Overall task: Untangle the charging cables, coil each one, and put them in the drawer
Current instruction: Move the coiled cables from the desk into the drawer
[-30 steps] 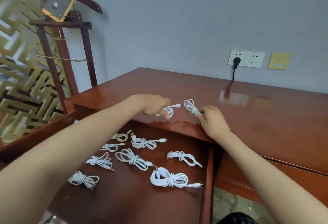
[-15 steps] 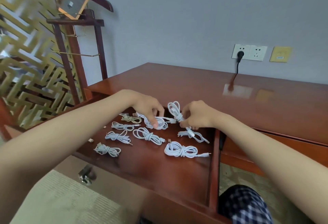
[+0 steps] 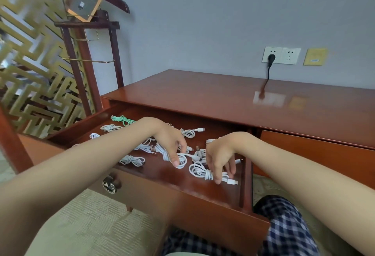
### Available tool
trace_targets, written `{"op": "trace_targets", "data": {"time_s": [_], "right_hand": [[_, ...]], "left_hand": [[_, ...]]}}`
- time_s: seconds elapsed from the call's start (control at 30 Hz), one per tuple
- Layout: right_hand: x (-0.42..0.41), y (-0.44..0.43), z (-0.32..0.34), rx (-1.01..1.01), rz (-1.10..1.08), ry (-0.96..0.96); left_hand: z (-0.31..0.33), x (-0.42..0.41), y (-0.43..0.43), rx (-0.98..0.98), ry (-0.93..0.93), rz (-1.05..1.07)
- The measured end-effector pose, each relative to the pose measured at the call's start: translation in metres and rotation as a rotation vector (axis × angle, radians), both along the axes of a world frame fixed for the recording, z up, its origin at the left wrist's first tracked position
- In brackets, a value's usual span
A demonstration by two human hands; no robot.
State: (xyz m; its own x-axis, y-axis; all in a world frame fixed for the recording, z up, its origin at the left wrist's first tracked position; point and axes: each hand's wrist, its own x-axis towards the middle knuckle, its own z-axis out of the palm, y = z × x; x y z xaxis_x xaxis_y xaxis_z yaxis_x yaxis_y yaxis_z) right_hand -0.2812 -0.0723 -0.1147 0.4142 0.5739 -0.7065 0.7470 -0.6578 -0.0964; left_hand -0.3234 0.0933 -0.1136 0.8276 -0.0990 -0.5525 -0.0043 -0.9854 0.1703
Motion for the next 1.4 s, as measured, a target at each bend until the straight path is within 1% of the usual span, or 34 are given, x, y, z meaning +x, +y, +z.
{"op": "trace_targets", "data": {"time_s": [0.27, 0.53, 0.8, 0.97, 1.07, 1.17, 1.23, 1.33, 1.4], "right_hand": [[-0.002, 0.004, -0.012, 0.009, -0.034, -0.085], [-0.009, 0.005, -0.016, 0.001, 0.036, -0.115], [-0.015, 0.009, -0.016, -0.026, 0.045, -0.133], [-0.014, 0.008, -0.005, 0.010, 0.045, -0.138], [-0.017, 0.009, 0.007, 0.076, 0.060, -0.129], [-0.026, 0.010, 0.019, 0.208, 0.065, -0.089], [-0.036, 0.012, 0.025, 0.287, 0.052, -0.002], [-0.054, 0.015, 0.030, 0.315, 0.081, 0.126], [-0.063, 0.018, 0.029, 0.300, 0.139, 0.162]], "left_hand": [[-0.010, -0.004, -0.004, 0.054, 0.033, 0.008], [-0.008, -0.013, -0.003, 0.127, 0.045, 0.018], [-0.010, -0.016, 0.002, 0.072, 0.053, -0.001], [-0.008, -0.013, 0.003, 0.051, 0.054, 0.024], [-0.003, -0.013, 0.004, 0.071, 0.061, 0.045], [0.005, -0.016, 0.008, 0.088, 0.021, 0.055], [0.011, -0.017, 0.011, 0.087, -0.013, 0.052], [0.017, -0.017, 0.014, 0.080, -0.034, 0.047], [0.019, -0.016, 0.016, 0.070, -0.038, 0.036]]}}
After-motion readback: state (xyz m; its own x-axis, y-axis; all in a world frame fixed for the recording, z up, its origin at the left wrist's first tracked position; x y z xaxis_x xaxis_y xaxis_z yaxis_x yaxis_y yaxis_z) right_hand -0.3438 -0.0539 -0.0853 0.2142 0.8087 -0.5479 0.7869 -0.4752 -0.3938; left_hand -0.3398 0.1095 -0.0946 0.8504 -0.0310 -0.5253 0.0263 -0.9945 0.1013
